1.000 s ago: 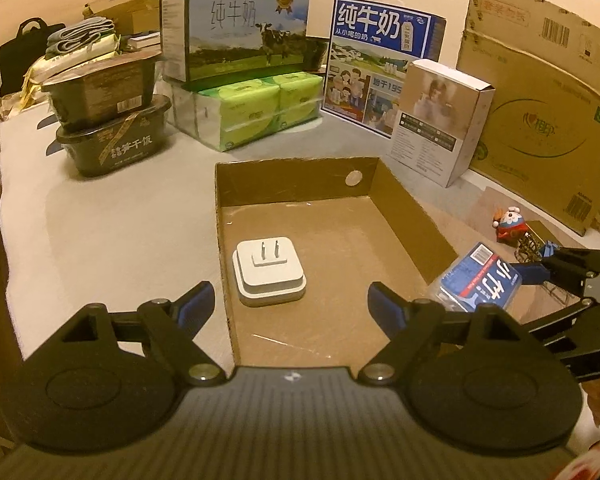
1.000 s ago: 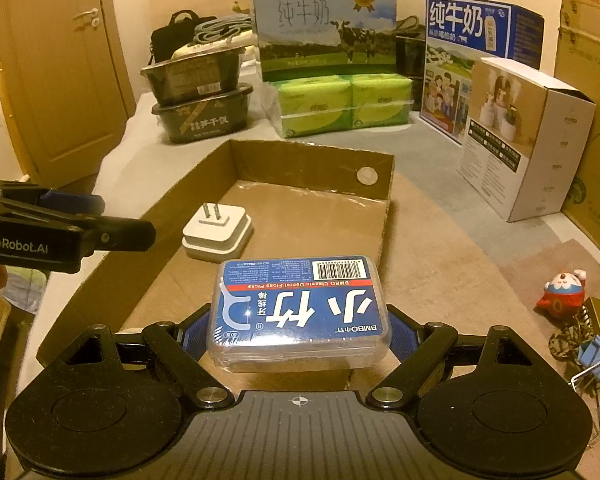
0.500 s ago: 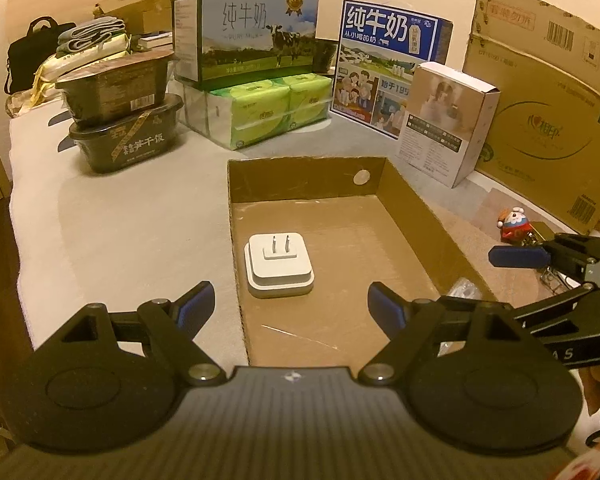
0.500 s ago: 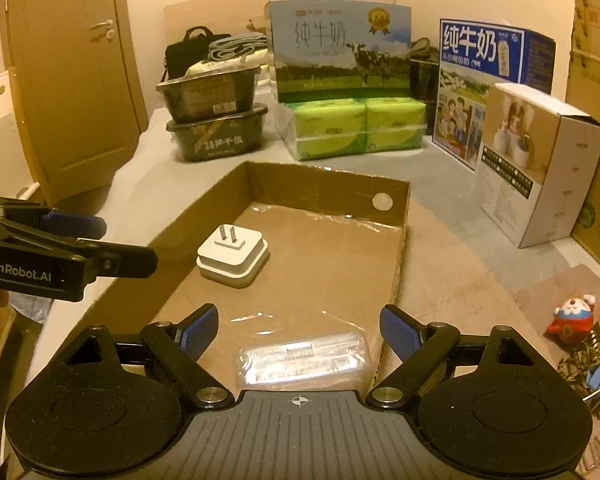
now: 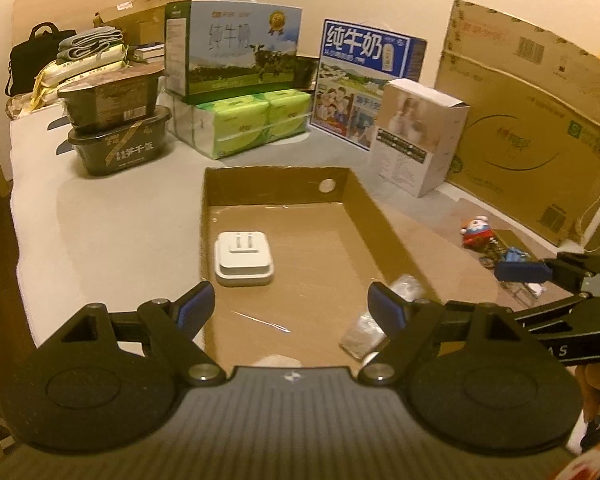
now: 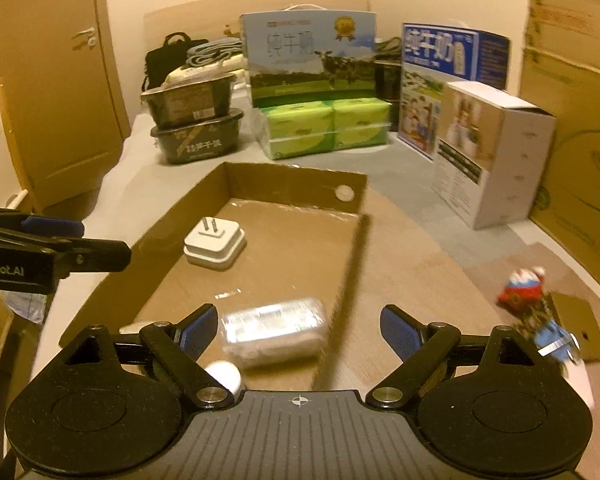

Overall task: Organize rigid objects
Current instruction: 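Lower the floss box into the tray and open the right tool, then move both open tools from the tray over to the items on the rug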

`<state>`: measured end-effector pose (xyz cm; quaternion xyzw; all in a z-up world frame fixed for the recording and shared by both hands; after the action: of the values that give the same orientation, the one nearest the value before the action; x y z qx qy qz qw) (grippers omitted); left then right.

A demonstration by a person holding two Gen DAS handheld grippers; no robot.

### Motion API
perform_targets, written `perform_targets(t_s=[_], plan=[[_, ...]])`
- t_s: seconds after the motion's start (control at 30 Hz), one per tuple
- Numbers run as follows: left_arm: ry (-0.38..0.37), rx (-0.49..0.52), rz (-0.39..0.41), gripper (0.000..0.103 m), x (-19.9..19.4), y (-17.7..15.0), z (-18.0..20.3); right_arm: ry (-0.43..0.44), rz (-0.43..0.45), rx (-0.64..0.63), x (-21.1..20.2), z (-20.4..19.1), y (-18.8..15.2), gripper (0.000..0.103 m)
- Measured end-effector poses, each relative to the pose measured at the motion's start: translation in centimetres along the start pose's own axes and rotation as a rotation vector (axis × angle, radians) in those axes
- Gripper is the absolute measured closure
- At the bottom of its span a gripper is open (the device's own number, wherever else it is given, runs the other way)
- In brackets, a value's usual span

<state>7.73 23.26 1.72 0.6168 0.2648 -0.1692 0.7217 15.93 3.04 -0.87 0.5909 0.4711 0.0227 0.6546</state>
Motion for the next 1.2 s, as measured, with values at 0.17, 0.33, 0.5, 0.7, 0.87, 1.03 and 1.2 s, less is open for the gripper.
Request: perform_targets(t_s=[0.17,0.33,0.5,0.7,0.87,1.03,1.2], plan=[[-0.017,-0.004,-0.003,0.021,-1.0,-0.7,2.0,-0.034,-0.01,0.045,-2.7,1.6,-1.8,0.015],[-0.042,0.002,-0.01,0.021,-1.6,-1.5,4.5,-0.075,-0.017,0.075,-5.4,3.4,-3.6,0.015],[-0.073,0.018,-0.016,0.021,-1.9,-2.3,7.2,-0.123,-0.016,0.114,-7.7,5.4,-4.9,0.015],[-0.11,0.05,-0.03,0.021,-1.7,-2.8,10.3,-0.169,-0.013,0.168,-10.0,7.8,-6.4,0.015],[-0.132,0.073,-0.037,0.021,-1.2,-2.9,12.3,-0.205,-0.008,0.208,-11.6,9.8,-7.5,0.015],[-0.155,0.099,-0.04,0.021,-0.8,-2.9,14.2,-0.238,0.002,0.241,-13.1,11.4,-8.2,0.015],[-0.173,0.116,-0.04,0.021,-0.2,-2.9,16.1,-0.266,0.014,0.266,-14.1,12.9,-8.7,0.015]])
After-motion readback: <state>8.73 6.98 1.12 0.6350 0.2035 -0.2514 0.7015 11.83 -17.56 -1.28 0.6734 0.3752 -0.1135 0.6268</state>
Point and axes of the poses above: each gripper's, at about its wrist camera, not at the fingertips, and x roughly the way its jaws point, z to its right, y to its top, the point moved 1 cm from there along x, roughly the way its jaws point, and after that the axes turned 3 degrees about z, right-handed, at the moved point
